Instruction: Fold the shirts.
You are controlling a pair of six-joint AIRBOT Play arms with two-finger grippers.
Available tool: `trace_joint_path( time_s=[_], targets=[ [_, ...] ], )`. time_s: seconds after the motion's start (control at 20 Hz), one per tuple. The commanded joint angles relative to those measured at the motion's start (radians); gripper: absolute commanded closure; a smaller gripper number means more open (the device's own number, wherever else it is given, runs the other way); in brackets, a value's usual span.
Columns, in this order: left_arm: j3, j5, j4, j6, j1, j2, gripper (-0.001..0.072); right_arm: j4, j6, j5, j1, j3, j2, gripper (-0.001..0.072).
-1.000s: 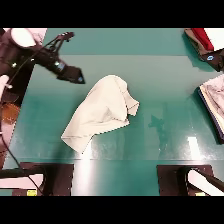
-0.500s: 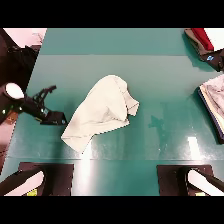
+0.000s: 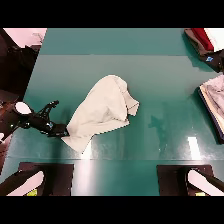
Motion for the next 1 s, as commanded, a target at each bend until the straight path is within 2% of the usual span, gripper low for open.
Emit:
trace_joint_path(
  time_s=[0.0,0.3,0.35,0.4,0.45,0.5,0.7,0.95],
  targets=[
    [0.015,0.022,-0.034,0.003,0.001,0.001,0.0681,0.000,0.000,0.003,0.010,0.000,0.000,0.0698],
    [0.385,-0.066,0.037,-0.006,0.001,0.029,0.0682,-0.055,-0.037,-0.005,0.198,0.000,-0.114,0.0692],
    [0.457,-0.079,0.043,-0.006,0.001,0.032,0.0682,-0.050,-0.037,-0.005,0.240,0.000,-0.159,0.0603],
    [0.521,-0.087,0.043,-0.006,0.001,0.032,0.0682,-0.051,-0.037,-0.008,0.282,0.000,-0.205,0.0338],
    [0.568,-0.092,0.043,-0.006,0.001,0.032,0.0682,-0.050,-0.037,-0.017,0.325,0.000,-0.260,0.0119],
    [0.606,-0.093,0.043,-0.006,0.001,0.032,0.0682,-0.049,-0.037,-0.030,0.363,0.000,-0.312,0.0102],
    [0.642,-0.092,0.040,-0.007,0.001,0.031,0.0681,-0.028,-0.037,-0.131,0.480,0.001,-0.508,0.0115],
    [0.642,-0.068,0.040,-0.006,0.001,0.031,0.0682,0.168,-0.116,-0.154,0.543,0.001,-0.635,0.0118]
  ],
)
